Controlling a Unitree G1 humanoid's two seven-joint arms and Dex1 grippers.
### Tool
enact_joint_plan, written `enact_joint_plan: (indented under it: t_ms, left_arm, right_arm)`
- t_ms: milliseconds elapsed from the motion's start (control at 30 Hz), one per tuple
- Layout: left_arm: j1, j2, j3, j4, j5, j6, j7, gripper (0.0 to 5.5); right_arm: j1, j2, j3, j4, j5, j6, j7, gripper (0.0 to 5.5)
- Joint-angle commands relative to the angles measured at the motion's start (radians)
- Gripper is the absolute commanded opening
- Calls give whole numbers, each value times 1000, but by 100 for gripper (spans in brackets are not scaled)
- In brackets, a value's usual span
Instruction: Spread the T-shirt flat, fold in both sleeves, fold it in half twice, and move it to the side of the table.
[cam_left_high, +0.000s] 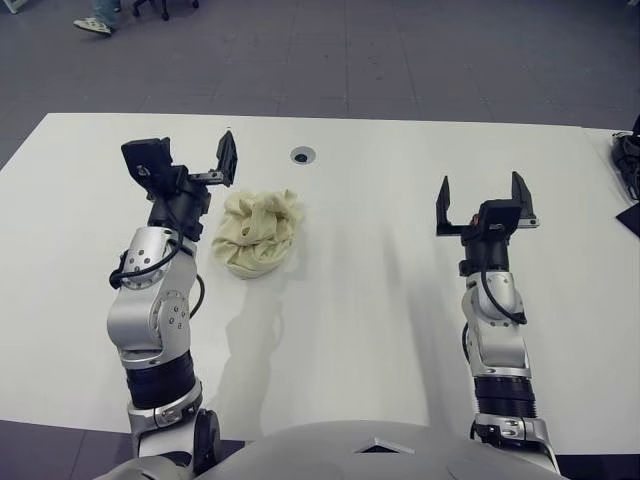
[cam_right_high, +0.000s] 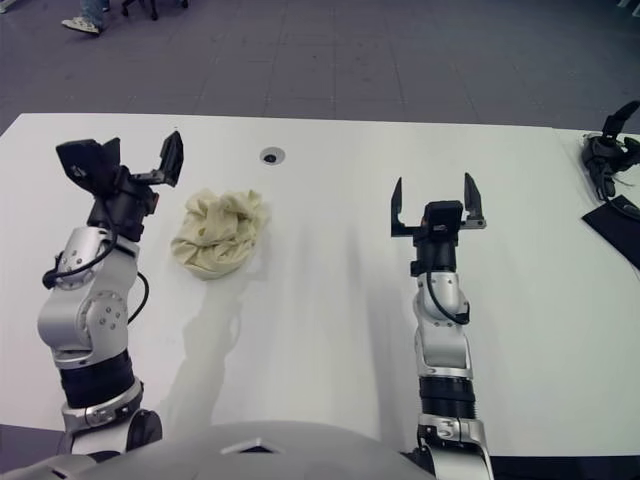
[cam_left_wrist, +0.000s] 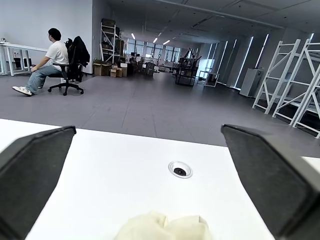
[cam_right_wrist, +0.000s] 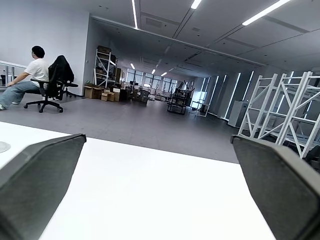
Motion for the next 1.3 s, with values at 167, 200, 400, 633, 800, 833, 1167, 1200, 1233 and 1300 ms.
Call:
enact_joint_plan:
  t_ms: [167,200,400,633,800,833,1167,1200,1233,1300]
  left_arm:
    - [34,120,-61,0,132,19,4,540]
    - [61,181,-88,16,202,11,-8,540]
    - [161,398,-158,78,402,-66,-118,540]
    - [192,484,-415,255,641,-217,-199,540]
    - [187,478,-556,218,700,-240,-328,540]
    - [171,462,-578,182,703,-229,-350,540]
    - [-36,253,-675,35,715,-51,-445,540]
    - [-35,256,-660,22,710,-41,-447,540]
    - [-32,265,-639,5,703,-32,-453,540]
    - [-28,278,-586,-29,685,-11,-459,540]
  right_arm:
    - [-5,1,2,-1,12,15,6,538]
    - [-4,-1,0,-1,12,15,7,538]
    - [-1,-12,-8,-4,11,16,9,538]
    - [-4,-18,3,-14,-4,16,9,538]
    - [-5,-28,-2,-25,-4,19,17,538]
    - [-7,-31,-2,-24,-2,19,22,538]
    - [-27,-220,79,-145,232,49,473,538]
    - [-15,-256,74,-173,255,52,523,538]
    - [5,-291,56,-205,284,62,563,538]
    - [75,-376,25,-258,301,32,648,538]
